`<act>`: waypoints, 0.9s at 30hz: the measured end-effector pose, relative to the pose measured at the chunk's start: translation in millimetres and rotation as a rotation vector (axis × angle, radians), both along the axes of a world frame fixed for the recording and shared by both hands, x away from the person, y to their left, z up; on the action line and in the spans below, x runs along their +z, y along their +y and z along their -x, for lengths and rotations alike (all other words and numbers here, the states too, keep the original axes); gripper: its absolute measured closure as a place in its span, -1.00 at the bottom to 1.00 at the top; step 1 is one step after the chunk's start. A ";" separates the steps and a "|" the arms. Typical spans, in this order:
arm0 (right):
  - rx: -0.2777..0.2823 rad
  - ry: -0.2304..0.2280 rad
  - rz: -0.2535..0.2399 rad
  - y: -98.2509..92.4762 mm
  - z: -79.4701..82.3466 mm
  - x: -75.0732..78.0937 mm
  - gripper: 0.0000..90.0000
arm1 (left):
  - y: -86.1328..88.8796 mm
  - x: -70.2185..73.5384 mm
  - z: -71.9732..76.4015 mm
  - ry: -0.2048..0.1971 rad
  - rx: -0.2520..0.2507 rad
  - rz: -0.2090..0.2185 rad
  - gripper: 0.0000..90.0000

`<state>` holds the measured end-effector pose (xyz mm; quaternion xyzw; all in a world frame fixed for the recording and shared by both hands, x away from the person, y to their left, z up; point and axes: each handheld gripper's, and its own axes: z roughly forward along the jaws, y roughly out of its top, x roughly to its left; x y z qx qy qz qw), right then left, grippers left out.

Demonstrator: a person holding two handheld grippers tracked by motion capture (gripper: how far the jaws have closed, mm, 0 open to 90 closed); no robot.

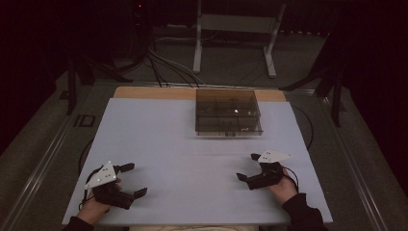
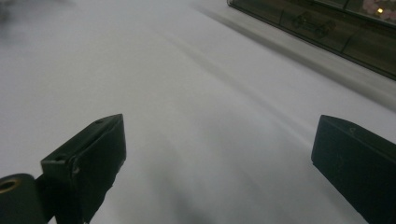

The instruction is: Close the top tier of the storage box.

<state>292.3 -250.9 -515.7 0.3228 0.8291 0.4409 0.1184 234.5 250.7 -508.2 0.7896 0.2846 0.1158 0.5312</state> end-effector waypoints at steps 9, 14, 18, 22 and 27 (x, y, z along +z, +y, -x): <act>0.027 0.005 -0.008 2.3 1.3 4.5 -0.93 | -0.8 -0.2 -0.7 0.000 -0.002 -0.001 -1.00; 0.036 -0.010 -0.012 5.5 3.1 11.4 -0.93 | -0.8 -0.2 -0.6 0.001 -0.001 0.000 -1.00; 0.051 -0.020 -0.015 8.6 4.1 16.9 -0.93 | -1.4 -0.5 -1.2 0.003 -0.003 -0.005 -1.00; 0.063 -0.029 -0.017 12.6 4.8 23.1 -0.93 | -1.4 -0.5 -1.0 0.002 -0.002 -0.003 -1.00; 0.075 -0.043 -0.024 17.0 5.3 30.9 -0.93 | -1.4 -0.5 -1.1 0.003 -0.003 -0.002 -1.00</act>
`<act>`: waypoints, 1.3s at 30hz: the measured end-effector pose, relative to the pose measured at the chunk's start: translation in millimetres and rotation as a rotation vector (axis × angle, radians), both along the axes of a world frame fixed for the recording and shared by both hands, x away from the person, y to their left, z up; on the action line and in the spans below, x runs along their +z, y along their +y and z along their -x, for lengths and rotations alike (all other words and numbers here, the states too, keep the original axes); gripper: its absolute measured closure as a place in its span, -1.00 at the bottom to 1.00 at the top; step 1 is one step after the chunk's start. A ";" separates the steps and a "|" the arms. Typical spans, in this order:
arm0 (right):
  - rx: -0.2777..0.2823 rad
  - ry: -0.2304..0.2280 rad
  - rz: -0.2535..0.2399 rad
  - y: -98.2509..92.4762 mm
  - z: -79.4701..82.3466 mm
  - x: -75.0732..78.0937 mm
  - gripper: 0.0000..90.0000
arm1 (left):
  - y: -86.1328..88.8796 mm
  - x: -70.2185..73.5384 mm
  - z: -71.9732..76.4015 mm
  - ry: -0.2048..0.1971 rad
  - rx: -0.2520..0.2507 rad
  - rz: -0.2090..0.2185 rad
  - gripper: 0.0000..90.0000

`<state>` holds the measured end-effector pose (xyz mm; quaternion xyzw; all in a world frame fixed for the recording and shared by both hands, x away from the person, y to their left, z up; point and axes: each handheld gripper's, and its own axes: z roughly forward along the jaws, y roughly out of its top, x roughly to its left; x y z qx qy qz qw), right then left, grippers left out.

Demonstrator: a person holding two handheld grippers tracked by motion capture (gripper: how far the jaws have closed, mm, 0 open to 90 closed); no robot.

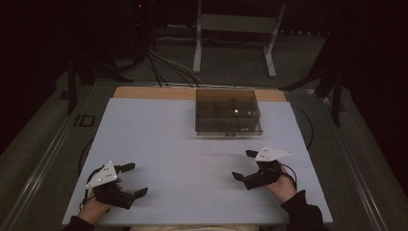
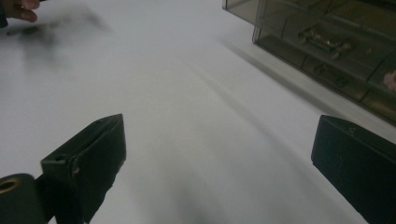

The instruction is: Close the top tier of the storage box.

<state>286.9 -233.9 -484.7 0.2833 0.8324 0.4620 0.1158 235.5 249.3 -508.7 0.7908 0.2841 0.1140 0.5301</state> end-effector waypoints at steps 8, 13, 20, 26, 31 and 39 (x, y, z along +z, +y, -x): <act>-0.017 -0.009 -0.014 2.3 -2.3 8.6 -0.93 | 0.2 0.0 -0.2 0.000 0.001 -0.001 -1.00; -0.039 -0.038 -0.024 2.4 -5.3 16.6 -0.93 | 0.3 0.0 -0.1 -0.002 0.004 -0.001 -1.00; -0.052 -0.061 -0.036 5.9 -9.3 24.6 -0.93 | 0.1 -0.1 -0.3 0.000 0.003 -0.005 -1.00; -0.073 -0.084 -0.026 12.2 -13.4 30.6 -0.92 | 0.4 0.0 -0.3 -0.001 0.003 -0.004 -1.00; -0.091 -0.095 -0.030 15.5 -16.7 34.4 -0.92 | 0.3 0.0 -0.1 -0.001 0.003 -0.003 -1.00; -0.115 -0.118 -0.034 20.7 -23.7 40.5 -0.92 | 0.1 0.0 -0.1 -0.002 0.003 -0.004 -1.00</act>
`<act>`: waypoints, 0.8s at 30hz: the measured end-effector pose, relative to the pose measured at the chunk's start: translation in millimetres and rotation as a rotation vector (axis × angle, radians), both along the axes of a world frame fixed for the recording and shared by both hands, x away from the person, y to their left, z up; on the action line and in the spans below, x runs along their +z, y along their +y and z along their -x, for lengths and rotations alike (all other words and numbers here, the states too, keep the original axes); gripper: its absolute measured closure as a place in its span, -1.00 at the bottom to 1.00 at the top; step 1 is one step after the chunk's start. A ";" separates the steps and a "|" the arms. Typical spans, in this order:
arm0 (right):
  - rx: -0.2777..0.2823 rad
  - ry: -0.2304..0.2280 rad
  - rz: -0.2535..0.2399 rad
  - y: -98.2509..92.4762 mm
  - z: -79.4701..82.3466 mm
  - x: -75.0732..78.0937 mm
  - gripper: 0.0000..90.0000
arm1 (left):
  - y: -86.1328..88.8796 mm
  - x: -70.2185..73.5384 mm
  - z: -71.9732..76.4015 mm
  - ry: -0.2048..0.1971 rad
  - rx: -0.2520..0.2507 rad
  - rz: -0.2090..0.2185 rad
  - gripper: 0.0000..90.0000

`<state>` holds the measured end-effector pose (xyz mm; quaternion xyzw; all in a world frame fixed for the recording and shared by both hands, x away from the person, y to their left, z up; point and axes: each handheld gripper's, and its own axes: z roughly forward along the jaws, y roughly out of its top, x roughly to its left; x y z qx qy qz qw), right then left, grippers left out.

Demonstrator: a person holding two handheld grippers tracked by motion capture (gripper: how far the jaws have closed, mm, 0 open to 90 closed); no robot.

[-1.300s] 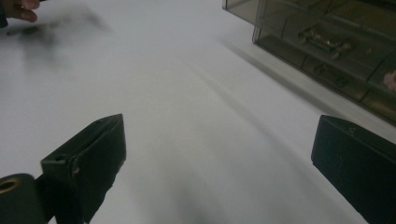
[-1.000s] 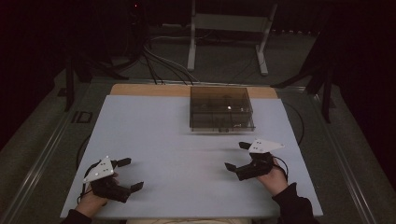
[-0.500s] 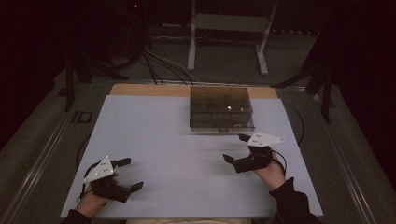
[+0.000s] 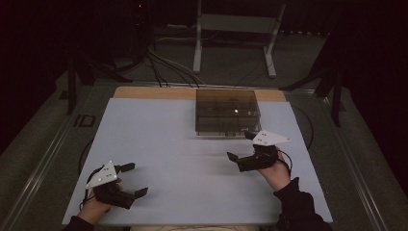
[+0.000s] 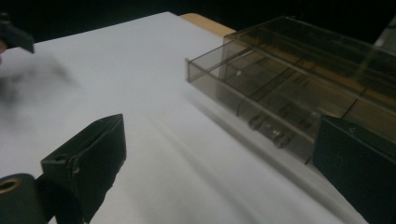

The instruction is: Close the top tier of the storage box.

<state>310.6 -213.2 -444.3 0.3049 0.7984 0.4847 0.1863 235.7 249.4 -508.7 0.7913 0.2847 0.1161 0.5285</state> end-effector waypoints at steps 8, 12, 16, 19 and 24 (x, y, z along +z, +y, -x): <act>-0.142 -0.046 -0.001 7.2 -8.4 2.1 -0.92 | 0.3 0.1 0.1 -0.001 -0.001 0.003 -1.00; -0.198 -0.049 -0.002 8.6 -12.4 -0.3 -0.93 | 0.3 0.1 0.1 0.000 0.000 0.003 -1.00; -0.261 -0.059 -0.006 10.8 -13.6 -3.2 -0.93 | 0.3 -0.1 -0.1 0.001 -0.002 0.001 -1.00; -0.271 -0.054 -0.008 11.9 -16.1 -6.9 -0.93 | 0.3 0.0 0.0 0.001 -0.002 0.003 -1.00; -0.274 -0.030 -0.006 13.0 -21.3 -14.5 -0.93 | 0.3 0.0 0.0 0.001 -0.002 0.003 -1.00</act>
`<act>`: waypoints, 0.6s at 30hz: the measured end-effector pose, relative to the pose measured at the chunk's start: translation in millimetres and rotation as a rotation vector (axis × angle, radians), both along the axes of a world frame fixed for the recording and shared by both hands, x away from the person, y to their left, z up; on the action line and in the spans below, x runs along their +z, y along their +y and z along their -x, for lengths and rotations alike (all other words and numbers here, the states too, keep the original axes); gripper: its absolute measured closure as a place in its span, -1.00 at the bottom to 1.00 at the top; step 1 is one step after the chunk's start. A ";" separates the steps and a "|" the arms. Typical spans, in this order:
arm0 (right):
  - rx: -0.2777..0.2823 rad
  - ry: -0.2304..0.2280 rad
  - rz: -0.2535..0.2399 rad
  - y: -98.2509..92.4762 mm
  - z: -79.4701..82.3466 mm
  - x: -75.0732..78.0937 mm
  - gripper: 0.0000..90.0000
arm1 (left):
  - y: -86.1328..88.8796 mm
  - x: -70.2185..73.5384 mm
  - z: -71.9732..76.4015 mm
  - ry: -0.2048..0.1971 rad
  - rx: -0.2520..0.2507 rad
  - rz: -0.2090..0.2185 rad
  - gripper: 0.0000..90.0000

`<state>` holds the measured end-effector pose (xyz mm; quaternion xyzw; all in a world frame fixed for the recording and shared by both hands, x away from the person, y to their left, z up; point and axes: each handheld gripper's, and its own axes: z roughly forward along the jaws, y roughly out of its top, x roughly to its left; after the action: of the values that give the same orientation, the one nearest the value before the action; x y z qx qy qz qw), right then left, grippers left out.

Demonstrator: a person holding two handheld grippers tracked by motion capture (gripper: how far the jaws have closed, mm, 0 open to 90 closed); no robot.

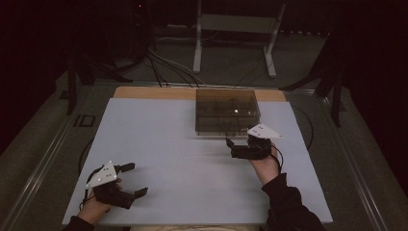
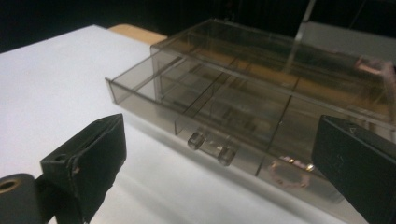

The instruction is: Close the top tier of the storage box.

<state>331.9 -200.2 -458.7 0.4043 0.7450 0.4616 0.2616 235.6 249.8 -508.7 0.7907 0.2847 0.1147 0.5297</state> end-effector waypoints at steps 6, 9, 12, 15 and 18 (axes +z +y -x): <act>-0.013 0.019 0.010 -2.1 -1.7 -6.7 -0.93 | 0.0 0.0 0.1 0.000 0.000 0.000 -1.00; -0.007 0.033 0.010 -2.8 -1.1 -10.7 -0.93 | 0.3 0.0 0.0 0.000 0.002 0.000 -1.00; -0.012 0.045 0.021 -2.1 0.4 -15.5 -0.93 | 0.3 -0.1 0.0 0.001 0.001 0.000 -1.00; -0.009 0.072 0.024 -2.2 1.8 -20.7 -0.93 | 0.6 -0.1 -0.1 0.000 0.002 0.000 -1.00; -0.005 0.098 0.036 -2.1 3.4 -26.3 -0.93 | 0.8 0.0 -0.1 -0.001 0.002 0.000 -1.00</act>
<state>328.6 -202.3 -485.0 0.4234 0.7641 0.4273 0.2332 235.7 250.5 -508.7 0.7905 0.2851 0.1155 0.5297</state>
